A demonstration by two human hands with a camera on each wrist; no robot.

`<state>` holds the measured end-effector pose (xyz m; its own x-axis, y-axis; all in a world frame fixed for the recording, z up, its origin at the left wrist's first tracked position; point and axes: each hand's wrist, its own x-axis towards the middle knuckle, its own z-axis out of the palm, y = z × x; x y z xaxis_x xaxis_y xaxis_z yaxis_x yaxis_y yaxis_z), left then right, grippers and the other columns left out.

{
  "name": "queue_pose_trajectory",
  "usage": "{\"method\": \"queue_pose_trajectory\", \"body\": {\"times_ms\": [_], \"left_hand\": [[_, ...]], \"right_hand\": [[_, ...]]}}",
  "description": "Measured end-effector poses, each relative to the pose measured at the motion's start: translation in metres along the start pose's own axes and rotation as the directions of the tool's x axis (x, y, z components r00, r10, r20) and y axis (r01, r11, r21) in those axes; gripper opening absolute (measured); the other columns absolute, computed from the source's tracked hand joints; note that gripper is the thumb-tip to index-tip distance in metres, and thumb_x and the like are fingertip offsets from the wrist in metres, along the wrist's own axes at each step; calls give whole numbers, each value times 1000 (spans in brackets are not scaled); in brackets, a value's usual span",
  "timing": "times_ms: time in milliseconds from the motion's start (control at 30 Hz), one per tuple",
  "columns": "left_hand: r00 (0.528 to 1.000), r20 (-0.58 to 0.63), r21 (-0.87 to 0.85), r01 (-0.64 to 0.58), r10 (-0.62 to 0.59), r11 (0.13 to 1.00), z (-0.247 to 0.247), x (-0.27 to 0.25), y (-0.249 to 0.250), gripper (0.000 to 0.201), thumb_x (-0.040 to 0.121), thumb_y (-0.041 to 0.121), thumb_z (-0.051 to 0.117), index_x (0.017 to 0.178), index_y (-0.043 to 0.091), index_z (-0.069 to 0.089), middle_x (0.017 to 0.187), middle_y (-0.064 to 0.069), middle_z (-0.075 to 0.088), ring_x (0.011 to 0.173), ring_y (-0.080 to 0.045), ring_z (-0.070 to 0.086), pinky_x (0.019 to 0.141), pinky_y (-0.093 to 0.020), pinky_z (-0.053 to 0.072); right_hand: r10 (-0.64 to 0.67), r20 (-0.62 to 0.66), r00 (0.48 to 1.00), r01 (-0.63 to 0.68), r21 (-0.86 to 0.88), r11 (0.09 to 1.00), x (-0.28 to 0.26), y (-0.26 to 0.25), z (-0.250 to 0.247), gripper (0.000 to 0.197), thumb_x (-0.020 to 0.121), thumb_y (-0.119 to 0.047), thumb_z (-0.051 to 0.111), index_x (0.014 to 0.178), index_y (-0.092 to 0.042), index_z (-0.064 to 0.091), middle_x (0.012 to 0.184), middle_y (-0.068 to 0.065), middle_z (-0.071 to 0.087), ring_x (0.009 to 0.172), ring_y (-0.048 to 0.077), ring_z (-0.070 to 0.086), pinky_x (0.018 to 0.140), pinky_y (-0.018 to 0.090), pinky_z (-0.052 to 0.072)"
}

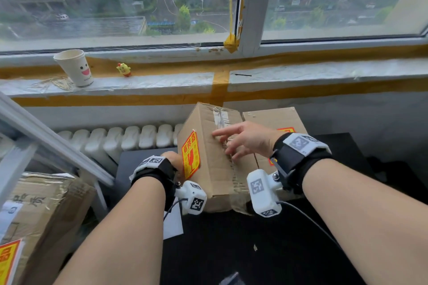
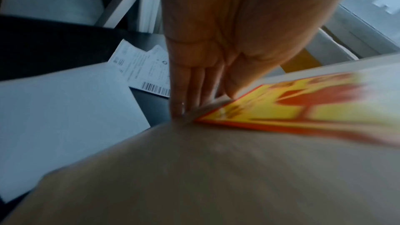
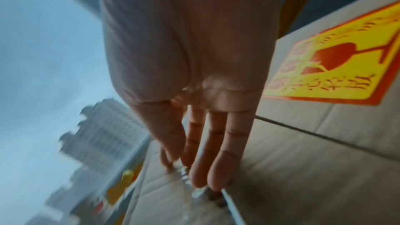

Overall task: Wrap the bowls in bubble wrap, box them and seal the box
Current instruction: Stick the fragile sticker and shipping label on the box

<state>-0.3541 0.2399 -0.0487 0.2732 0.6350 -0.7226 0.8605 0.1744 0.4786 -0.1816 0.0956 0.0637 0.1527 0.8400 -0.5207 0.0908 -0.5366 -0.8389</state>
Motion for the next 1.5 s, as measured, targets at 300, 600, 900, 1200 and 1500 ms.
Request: {"method": "queue_pose_trajectory", "body": {"times_ms": [300, 600, 900, 1200, 1500], "left_hand": [[991, 82, -424, -63, 107, 903, -39, -45, 30, 52, 89, 61, 52, 111, 15, 59, 106, -15, 65, 90, -33, 66, 85, -48, 55], [969, 51, -308, -215, 242, 927, -27, -76, 20, 36, 93, 8, 59, 127, 20, 54, 106, -2, 66, 88, -18, 64, 72, -36, 54], [961, -129, -170, -263, 243, 950, -12, -85, -3, 38, 89, 16, 65, 126, 23, 58, 120, -6, 66, 110, -26, 62, 98, -46, 49], [958, -200, -185, -242, 205, 952, -4, -87, -5, 38, 92, 18, 63, 129, 18, 57, 122, -8, 64, 112, -27, 60, 100, -41, 47], [961, -202, -32, -198, 188, 980, -4, -92, 16, 39, 83, 14, 73, 121, 12, 62, 115, -6, 67, 106, -26, 63, 87, -31, 49]], "right_hand": [[194, 226, 955, -157, -172, 973, -3, 4, 17, 11, 91, -1, 59, 97, -1, 69, 88, 16, 73, 74, 22, 72, 67, 30, 59], [-184, 30, 982, 140, -772, 620, 2, -3, 43, 57, 63, -52, 84, 111, -29, 62, 112, -4, 56, 109, 14, 52, 91, 33, 47], [-244, 115, 963, 205, -900, 385, -7, 34, 76, 99, 71, -62, 72, 150, -32, 19, 162, 2, -1, 149, 23, -8, 118, 52, 18], [-297, 92, 951, 154, -969, 192, -3, 51, 85, 103, 76, -57, 69, 151, -28, 6, 162, 11, 4, 149, 31, -2, 110, 50, 35], [-213, 116, 970, 201, -875, 440, -13, 21, 48, 96, 72, -76, 61, 150, -30, 31, 157, -1, 30, 144, 19, 28, 115, 39, 29]]}}
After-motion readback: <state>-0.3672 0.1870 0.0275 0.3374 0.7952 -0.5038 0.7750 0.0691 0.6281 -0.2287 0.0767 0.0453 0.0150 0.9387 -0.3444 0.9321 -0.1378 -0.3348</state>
